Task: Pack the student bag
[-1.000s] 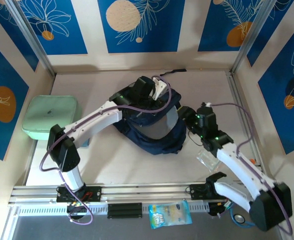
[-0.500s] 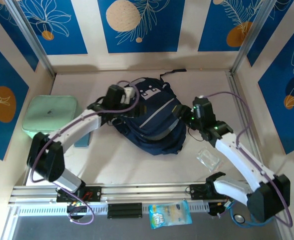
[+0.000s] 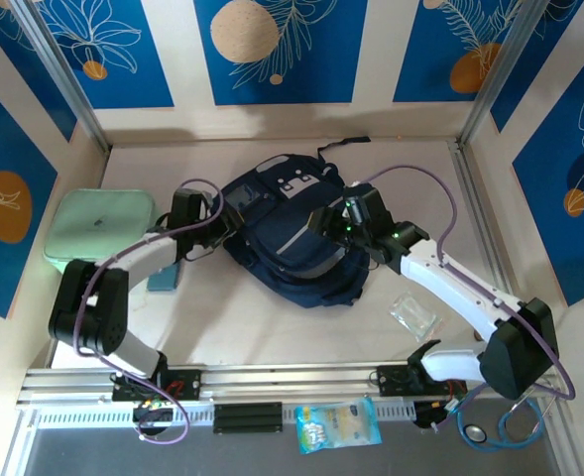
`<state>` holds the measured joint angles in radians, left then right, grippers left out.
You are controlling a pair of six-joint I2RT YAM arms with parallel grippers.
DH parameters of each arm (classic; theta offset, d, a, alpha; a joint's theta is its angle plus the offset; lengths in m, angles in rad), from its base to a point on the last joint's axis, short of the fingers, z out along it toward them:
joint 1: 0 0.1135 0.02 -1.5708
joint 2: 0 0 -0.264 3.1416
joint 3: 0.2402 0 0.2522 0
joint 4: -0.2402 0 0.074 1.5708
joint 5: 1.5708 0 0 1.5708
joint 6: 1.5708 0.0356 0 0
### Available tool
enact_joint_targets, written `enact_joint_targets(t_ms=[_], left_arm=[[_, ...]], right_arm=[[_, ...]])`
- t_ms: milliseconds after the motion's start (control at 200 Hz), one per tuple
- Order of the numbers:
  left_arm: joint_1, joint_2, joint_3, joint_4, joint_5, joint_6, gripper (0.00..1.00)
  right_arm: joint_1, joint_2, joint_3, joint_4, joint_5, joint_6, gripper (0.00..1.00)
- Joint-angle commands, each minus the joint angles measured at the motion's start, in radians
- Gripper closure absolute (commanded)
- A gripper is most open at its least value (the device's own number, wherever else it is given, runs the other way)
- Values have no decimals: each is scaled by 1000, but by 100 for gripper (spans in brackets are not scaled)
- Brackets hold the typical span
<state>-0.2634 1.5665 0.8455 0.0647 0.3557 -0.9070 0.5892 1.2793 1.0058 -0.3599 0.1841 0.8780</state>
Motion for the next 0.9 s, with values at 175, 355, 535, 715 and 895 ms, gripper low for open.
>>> enact_joint_targets(t_ms=[175,355,535,715,895], left_arm=[[7,90,-24,273,117,-147,55],[6,109,-69,368,141,-198,61],[4,120,-88,423,151,-225,74],[3,117,-91,432,144,-227,87],[3,87,-100,417,130,-220,100]], right_arm=[[-29,94,26,40,-128,-13,42],[-78,150,-2,80,-172,12,43],[-109,184,1,85,-188,3,45],[-110,191,-7,84,-184,8,45],[-124,228,-1,67,-177,9,47]])
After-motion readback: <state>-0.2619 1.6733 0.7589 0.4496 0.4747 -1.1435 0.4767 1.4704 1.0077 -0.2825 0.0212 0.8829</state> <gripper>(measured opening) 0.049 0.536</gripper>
